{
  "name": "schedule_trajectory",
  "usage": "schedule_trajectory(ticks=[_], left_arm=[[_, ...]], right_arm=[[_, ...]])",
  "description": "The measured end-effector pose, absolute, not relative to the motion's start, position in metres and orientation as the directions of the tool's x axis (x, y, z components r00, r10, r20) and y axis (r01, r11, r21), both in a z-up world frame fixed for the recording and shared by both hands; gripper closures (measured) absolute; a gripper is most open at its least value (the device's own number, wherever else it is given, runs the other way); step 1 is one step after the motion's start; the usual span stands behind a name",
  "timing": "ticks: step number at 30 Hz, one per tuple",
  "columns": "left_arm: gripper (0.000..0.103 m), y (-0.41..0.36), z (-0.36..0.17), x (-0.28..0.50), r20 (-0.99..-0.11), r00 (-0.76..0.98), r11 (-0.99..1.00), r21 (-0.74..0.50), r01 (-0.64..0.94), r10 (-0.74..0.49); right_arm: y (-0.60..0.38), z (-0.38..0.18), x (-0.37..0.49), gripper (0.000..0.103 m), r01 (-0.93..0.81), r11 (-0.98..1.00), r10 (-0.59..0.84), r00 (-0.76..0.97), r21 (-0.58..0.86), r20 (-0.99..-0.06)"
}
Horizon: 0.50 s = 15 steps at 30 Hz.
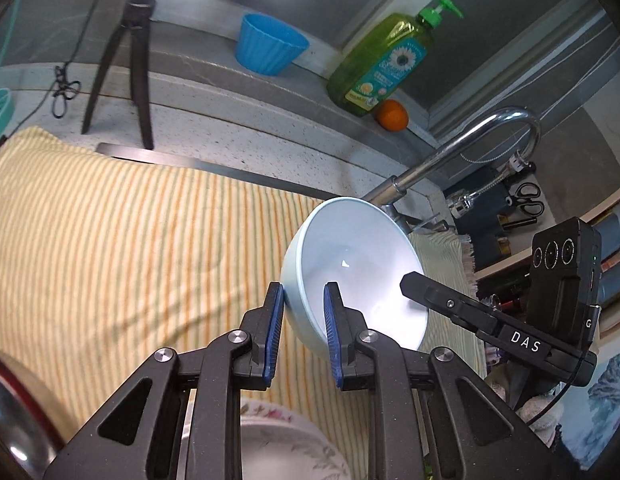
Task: Organize plates and bowls
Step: 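Lift the light blue bowl and carry it over the steel bowl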
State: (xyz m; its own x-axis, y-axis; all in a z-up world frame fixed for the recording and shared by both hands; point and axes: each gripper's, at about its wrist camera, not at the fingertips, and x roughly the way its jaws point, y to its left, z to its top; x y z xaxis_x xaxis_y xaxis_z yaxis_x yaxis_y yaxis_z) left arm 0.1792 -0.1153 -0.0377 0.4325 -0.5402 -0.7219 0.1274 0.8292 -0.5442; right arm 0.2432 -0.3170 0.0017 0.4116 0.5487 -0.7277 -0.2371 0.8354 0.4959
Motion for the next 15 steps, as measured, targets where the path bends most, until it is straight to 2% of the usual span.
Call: schedule_trajectory(ticks=[15], left_arm=[[0.086,-0.012,-0.017,0.114,-0.709,0.533,0.849,-0.527,0.034,-0.461]], right_arm=[[-0.207,0.023,0.194,0.084,-0.413,0.763,0.633,0.326,0.497,-0.702]])
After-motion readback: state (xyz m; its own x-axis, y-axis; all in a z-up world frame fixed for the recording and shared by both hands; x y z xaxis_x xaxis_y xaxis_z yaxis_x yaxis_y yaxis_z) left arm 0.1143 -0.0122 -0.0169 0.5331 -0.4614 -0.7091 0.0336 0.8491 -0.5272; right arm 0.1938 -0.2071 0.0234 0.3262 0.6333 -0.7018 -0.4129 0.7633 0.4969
